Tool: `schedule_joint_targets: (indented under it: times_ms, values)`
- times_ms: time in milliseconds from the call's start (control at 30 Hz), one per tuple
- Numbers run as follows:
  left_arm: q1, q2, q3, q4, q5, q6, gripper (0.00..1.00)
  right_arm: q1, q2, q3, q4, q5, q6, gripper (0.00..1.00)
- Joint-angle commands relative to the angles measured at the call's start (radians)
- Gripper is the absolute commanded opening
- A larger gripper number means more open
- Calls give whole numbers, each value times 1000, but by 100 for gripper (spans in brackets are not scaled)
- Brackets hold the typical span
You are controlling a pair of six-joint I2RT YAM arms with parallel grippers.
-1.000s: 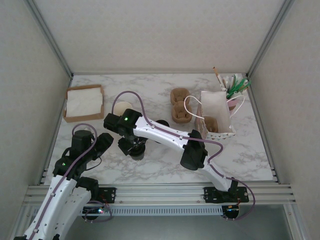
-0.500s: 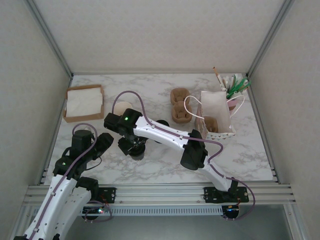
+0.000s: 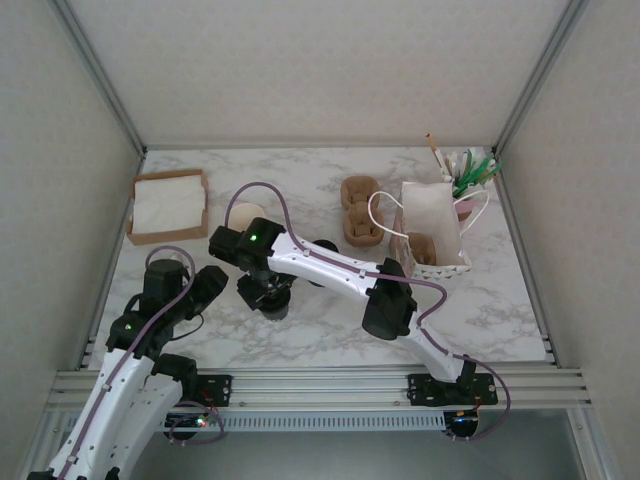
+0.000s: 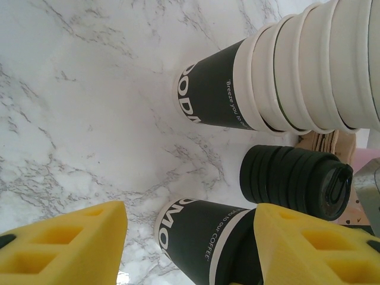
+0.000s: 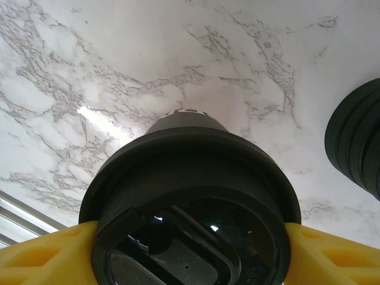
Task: Pack the takeout coffee
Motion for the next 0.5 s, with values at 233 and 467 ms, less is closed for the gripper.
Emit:
schedule_joint_targets:
  times_ms: [233, 467]
  values:
    - [12, 4, 79, 36, 28, 36, 58, -11, -193, -94, 15, 26, 24, 71]
    - [11, 36, 146, 64, 65, 46, 57, -11, -354, -163, 21, 22, 32, 71]
